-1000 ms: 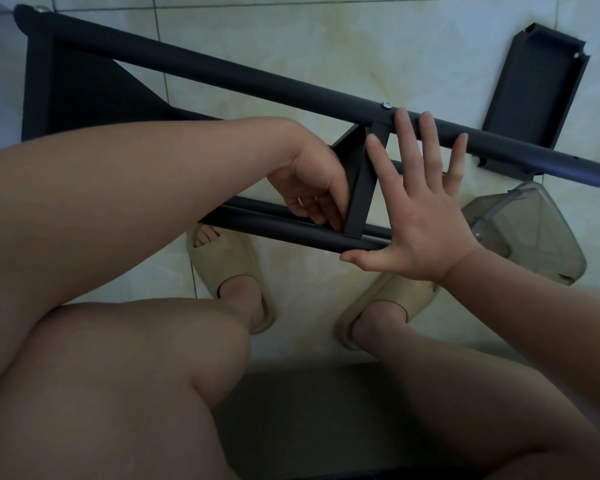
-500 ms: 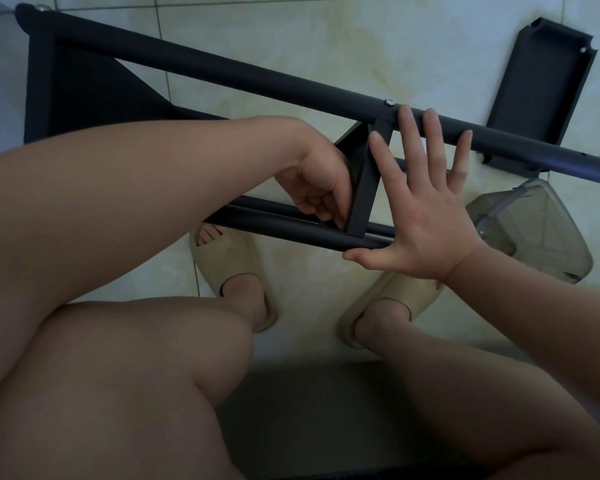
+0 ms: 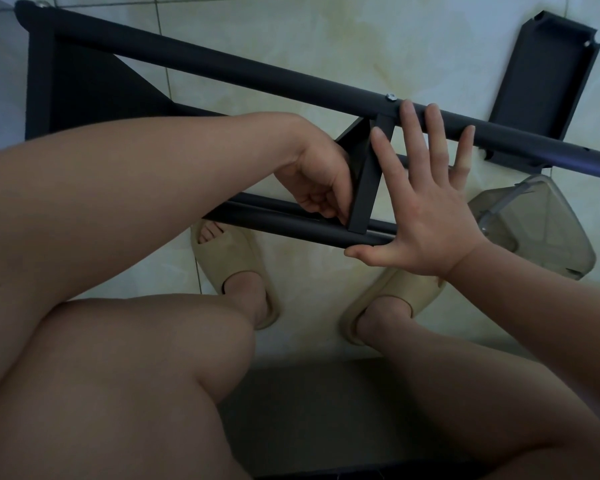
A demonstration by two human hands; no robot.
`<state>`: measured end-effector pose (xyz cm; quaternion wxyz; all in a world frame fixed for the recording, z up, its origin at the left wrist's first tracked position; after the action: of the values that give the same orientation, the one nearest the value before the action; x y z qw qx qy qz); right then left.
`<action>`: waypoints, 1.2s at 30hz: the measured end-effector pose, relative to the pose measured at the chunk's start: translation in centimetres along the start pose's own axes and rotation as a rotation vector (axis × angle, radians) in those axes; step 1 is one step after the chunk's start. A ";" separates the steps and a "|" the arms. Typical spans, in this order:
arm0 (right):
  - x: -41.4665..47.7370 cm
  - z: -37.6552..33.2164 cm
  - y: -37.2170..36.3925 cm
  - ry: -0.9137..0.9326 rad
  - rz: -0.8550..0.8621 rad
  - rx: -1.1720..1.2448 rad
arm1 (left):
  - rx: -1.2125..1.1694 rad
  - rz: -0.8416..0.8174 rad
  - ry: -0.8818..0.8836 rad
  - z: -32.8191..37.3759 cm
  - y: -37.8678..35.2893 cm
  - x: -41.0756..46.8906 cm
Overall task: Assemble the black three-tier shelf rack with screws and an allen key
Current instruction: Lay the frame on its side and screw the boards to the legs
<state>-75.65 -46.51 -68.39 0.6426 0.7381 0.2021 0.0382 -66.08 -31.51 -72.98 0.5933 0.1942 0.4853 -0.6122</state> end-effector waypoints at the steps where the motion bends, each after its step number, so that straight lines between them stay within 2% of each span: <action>1: 0.0 0.0 0.0 0.000 0.002 0.000 | 0.002 -0.006 0.003 0.0 0.1 -0.1; 8: -0.1 0.1 -0.1 0.003 0.003 -0.005 | 0.037 -0.012 0.068 -0.4 0.2 -0.2; 29: 0.0 0.2 -0.2 0.021 0.005 -0.020 | 0.001 0.001 0.010 0.2 0.0 -0.5; 31: 0.0 0.3 -0.2 0.023 0.001 -0.017 | 0.002 0.040 0.012 0.2 0.1 -0.8; 36: 0.1 0.3 -0.2 0.025 -0.021 0.012 | 0.077 0.273 0.049 0.2 1.0 -3.3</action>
<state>-75.53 -46.77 -68.61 0.6360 0.7392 0.2180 0.0397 -64.34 -29.69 -70.60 0.6512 0.2961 0.4447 -0.5390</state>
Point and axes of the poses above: each hand's wrist, its own x-axis towards the middle knuckle, its own y-axis out of the back of the hand, z = x × y, the point moved 2 cm from there along x, towards the middle knuckle
